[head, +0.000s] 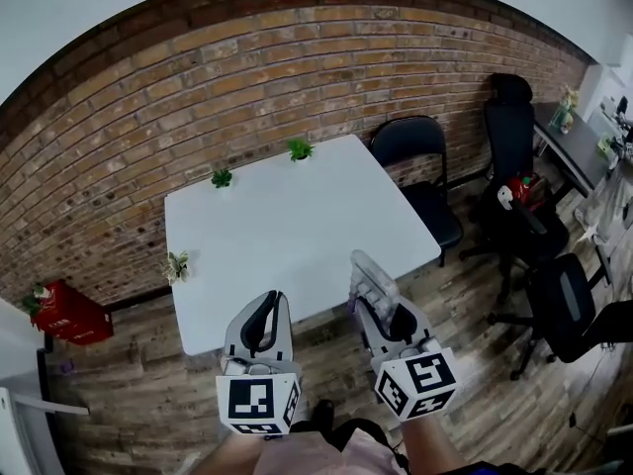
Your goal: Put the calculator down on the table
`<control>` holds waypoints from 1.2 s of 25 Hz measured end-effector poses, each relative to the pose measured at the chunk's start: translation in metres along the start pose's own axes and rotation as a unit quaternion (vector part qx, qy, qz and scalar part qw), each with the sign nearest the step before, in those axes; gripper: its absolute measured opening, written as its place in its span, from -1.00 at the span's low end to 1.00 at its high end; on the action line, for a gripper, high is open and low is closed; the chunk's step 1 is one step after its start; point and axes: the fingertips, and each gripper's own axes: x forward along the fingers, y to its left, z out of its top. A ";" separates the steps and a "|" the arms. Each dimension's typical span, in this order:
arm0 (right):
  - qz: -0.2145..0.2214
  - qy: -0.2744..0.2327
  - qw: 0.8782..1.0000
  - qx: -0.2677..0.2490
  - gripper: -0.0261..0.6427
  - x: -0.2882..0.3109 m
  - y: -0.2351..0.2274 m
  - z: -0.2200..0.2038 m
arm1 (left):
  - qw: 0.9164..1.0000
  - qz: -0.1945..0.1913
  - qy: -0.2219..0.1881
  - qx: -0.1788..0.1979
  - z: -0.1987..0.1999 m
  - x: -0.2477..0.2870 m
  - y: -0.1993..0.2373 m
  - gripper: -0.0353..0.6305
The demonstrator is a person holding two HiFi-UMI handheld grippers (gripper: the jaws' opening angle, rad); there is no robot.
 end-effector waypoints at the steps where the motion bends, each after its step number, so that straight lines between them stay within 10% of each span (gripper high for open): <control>1: 0.000 -0.001 1.000 -0.003 -0.52 0.006 -0.002 0.004 | 1.000 -0.001 -0.001 0.000 0.001 0.006 0.002 -0.81; 17: 0.028 0.015 0.999 0.009 -0.52 0.122 -0.089 0.016 | 0.999 0.017 0.034 0.013 -0.021 0.144 0.012 -0.81; 30: 0.145 0.046 0.988 -0.001 -0.52 0.249 -0.133 0.051 | 0.990 0.131 0.036 0.029 0.011 0.243 0.052 -0.81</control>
